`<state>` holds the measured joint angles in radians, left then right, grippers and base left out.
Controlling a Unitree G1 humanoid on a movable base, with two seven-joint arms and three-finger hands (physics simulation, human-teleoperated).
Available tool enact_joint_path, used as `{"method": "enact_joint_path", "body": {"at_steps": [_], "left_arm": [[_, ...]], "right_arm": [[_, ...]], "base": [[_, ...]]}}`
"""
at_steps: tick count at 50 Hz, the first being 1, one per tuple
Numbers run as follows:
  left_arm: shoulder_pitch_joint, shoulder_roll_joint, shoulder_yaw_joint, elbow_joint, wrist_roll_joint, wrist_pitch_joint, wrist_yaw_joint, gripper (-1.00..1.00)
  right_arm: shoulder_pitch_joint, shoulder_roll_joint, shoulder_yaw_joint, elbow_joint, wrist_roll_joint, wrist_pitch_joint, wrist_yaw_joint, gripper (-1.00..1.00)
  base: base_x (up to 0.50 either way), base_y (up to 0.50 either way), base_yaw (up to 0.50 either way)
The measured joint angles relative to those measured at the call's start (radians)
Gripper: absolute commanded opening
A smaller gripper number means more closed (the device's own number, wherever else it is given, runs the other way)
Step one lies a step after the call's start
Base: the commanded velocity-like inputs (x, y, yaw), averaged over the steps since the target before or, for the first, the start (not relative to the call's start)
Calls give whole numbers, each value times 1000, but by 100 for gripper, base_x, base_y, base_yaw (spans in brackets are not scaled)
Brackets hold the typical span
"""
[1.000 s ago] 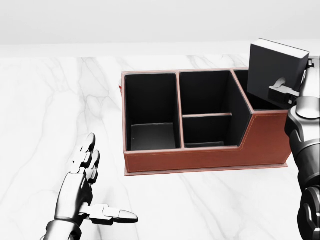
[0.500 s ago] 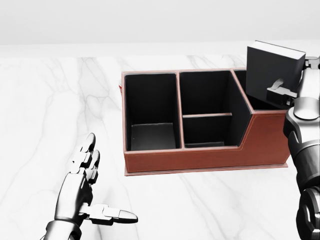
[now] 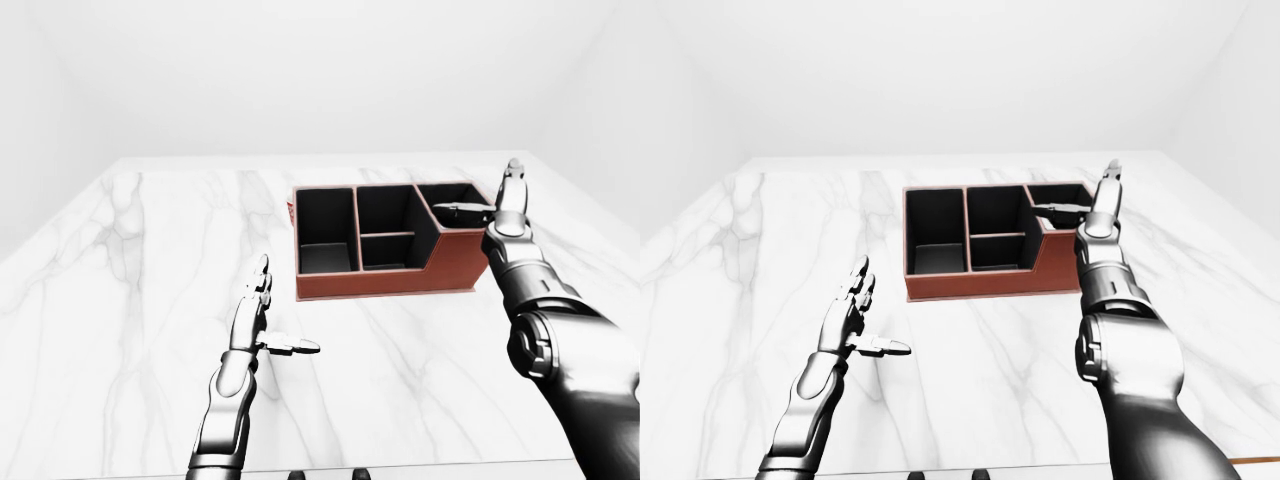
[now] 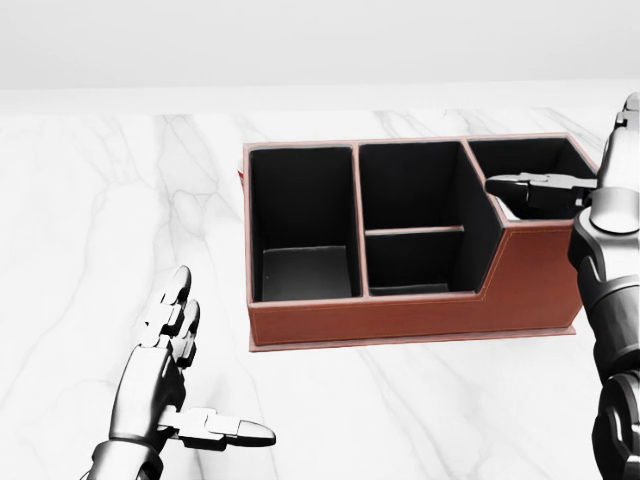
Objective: Pick up the book and place it in the right compartment of the caddy.
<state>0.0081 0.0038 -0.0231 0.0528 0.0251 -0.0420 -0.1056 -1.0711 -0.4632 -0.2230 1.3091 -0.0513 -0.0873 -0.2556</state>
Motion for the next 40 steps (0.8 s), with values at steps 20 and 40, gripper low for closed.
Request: {"method": "enact_joint_path", "body": {"at_steps": [20,40], "left_arm": [[1,0,-1,-1,1,0,0,100],[4,-1,-4,-9,2,5,1,100]], "right_arm": [[-41,-23,-16,-14,26,0,3,100],[-199,-168,-39,-289,235,54,55,100]], "base": [[0,0,0],[0,0,0]]}}
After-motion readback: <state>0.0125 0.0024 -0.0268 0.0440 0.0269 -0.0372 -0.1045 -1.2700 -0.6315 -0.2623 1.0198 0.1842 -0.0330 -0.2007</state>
